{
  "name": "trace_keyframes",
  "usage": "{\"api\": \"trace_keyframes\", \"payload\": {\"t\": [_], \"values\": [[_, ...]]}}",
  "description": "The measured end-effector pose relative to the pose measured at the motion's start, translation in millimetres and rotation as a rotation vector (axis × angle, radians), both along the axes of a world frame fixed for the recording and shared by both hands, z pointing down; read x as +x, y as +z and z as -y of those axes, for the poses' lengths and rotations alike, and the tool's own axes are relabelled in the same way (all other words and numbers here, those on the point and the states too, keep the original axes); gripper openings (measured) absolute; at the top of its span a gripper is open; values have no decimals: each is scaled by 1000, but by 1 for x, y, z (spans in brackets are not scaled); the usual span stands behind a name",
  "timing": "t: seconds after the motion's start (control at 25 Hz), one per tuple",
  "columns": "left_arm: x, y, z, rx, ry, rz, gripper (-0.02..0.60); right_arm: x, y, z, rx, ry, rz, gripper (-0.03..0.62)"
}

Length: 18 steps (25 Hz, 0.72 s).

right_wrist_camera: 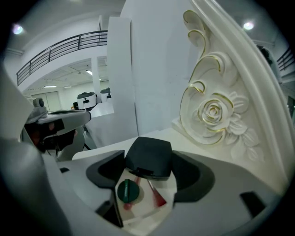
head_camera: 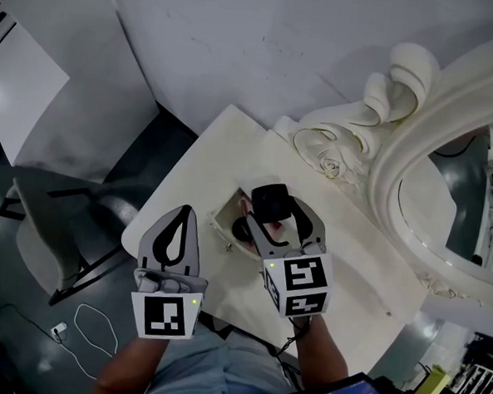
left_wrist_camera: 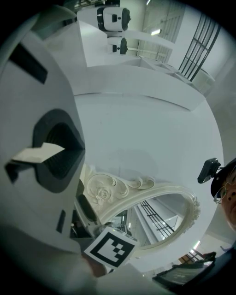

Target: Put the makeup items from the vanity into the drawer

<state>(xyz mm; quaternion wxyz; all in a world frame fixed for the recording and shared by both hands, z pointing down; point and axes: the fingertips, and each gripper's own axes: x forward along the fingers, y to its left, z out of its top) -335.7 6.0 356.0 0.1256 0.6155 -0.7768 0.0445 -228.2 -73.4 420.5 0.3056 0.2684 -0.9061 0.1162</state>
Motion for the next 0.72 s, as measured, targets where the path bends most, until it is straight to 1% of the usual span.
{"api": "trace_keyframes", "payload": {"t": [0.24, 0.44, 0.72], "values": [[10, -4, -13, 12, 0, 10, -2, 0, -1, -28, -3, -51, 17, 324], [15, -6, -20, 15, 4, 15, -2, -4, 4, -52, -44, -100, 16, 324], [15, 1, -20, -9, 5, 8, -2, 2, 26, -54, -103, -112, -28, 324]]}}
